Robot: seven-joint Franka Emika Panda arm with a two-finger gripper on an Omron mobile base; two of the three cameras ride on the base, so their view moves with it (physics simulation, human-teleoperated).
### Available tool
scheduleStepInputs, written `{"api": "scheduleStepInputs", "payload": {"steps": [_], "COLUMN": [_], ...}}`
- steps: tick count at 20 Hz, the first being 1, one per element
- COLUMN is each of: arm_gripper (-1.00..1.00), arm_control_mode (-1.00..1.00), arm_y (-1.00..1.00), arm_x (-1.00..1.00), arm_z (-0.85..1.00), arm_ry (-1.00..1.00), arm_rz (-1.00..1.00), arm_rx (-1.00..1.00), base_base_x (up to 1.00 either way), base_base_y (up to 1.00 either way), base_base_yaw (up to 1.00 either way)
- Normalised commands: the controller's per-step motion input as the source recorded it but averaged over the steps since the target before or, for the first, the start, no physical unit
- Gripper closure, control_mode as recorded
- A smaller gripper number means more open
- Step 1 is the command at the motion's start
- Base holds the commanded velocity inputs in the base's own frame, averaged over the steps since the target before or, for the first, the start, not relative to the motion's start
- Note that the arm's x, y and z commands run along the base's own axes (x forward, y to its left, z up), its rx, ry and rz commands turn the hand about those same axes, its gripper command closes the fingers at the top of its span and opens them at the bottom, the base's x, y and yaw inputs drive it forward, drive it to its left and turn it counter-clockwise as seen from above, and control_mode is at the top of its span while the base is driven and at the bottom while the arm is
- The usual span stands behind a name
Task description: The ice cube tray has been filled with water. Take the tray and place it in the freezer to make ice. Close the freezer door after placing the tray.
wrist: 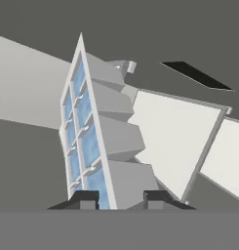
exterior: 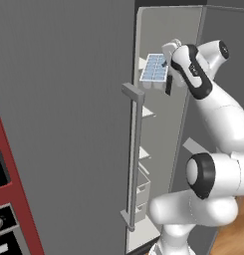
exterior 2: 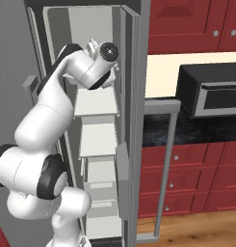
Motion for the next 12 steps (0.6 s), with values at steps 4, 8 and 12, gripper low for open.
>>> {"api": "scheduleStepInputs", "payload": {"steps": [4, 8, 12], "arm_gripper": [1.00, 1.00, 1.00], "arm_control_mode": [-1.00, -1.00, -1.00], "arm_y": [0.00, 0.00, 0.00], "arm_x": [0.51, 0.58, 0.62], "arm_z": [0.00, 0.00, 0.03], "arm_ry": [0.00, 0.00, 0.01], "arm_rz": [0.00, 0.00, 0.00], "arm_rx": [0.00, 0.00, 0.00], "base_base_x": [0.00, 0.00, 0.00], "base_base_y": [0.00, 0.00, 0.00], "base_base_yaw": [0.00, 0.00, 0.00]}}
